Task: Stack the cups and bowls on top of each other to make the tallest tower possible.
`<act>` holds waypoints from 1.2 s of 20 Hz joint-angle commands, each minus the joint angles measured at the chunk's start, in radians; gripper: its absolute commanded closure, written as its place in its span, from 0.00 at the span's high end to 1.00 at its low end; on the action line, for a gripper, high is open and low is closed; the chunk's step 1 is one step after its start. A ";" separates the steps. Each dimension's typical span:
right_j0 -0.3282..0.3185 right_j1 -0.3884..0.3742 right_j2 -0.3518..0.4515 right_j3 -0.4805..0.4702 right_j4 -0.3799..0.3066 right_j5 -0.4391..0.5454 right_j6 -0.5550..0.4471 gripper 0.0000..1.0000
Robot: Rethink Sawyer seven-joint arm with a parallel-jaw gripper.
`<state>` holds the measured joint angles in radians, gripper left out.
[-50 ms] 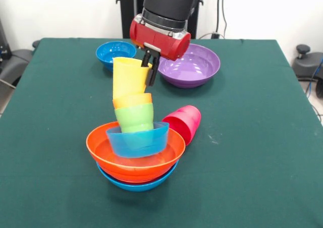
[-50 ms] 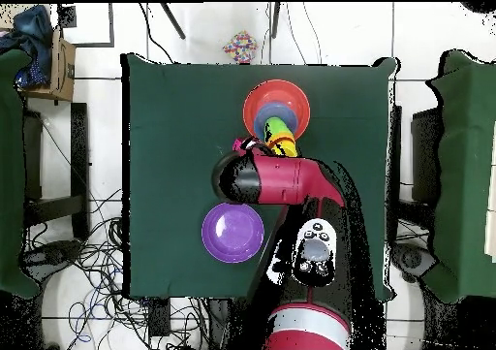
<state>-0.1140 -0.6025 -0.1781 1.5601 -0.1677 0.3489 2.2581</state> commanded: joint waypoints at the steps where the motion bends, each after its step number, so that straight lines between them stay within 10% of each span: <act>1: 0.025 0.003 0.045 -0.015 0.049 -0.022 0.145 0.00; 24: 0.009 -0.014 0.070 -0.056 0.166 0.049 0.098 0.00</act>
<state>-0.1076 -0.6026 -0.1845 1.5512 -0.0356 0.3490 2.2581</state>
